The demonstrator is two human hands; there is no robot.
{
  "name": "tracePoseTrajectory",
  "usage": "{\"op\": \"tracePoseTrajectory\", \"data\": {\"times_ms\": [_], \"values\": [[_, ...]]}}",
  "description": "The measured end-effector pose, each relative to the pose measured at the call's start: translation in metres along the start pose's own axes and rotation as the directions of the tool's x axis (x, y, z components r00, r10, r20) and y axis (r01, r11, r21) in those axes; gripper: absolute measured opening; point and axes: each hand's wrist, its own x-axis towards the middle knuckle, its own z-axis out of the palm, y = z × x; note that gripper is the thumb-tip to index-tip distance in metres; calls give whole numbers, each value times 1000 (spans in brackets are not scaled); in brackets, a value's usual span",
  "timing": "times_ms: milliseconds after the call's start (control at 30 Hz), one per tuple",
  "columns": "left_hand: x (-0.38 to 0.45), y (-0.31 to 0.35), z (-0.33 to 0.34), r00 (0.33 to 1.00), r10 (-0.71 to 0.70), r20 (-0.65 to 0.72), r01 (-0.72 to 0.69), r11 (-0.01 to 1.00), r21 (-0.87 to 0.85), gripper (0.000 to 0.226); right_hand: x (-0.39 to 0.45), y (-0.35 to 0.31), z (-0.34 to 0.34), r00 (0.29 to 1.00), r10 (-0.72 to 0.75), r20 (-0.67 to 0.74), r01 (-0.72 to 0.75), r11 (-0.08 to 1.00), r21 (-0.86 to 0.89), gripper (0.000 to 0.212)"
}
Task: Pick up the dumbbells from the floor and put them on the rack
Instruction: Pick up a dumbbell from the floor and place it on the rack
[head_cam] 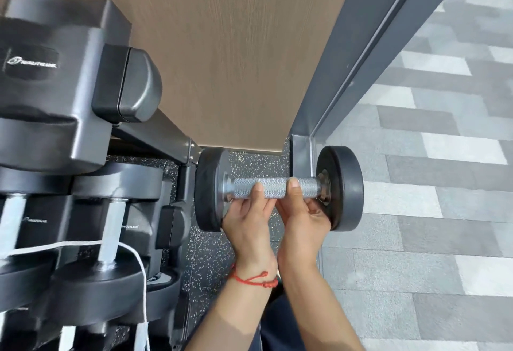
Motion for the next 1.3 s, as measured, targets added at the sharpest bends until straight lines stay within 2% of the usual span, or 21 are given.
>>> {"op": "tracePoseTrajectory", "data": {"times_ms": [233,367,667,867,1000,1300], "values": [[15,12,39,995,60,-73,-63,997,-37,10,27,-28,29,991,17,133,-10,998,-58,25],[22,21,60,976,119,-183,-136,987,-80,10,40,-45,51,967,62,247,-34,993,-117,33],[30,37,93,925,170,-340,-252,944,-212,13,62,-69,87,871,157,466,-42,968,-247,38],[32,53,100,894,212,-396,-332,905,-266,19,59,-74,108,786,201,584,-66,968,-244,36],[34,65,97,879,242,-411,-371,889,-268,13,53,-73,120,772,218,597,-46,956,-290,42],[40,100,89,847,296,-441,-438,859,-264,27,32,-71,149,720,221,657,27,938,-345,24]]}}
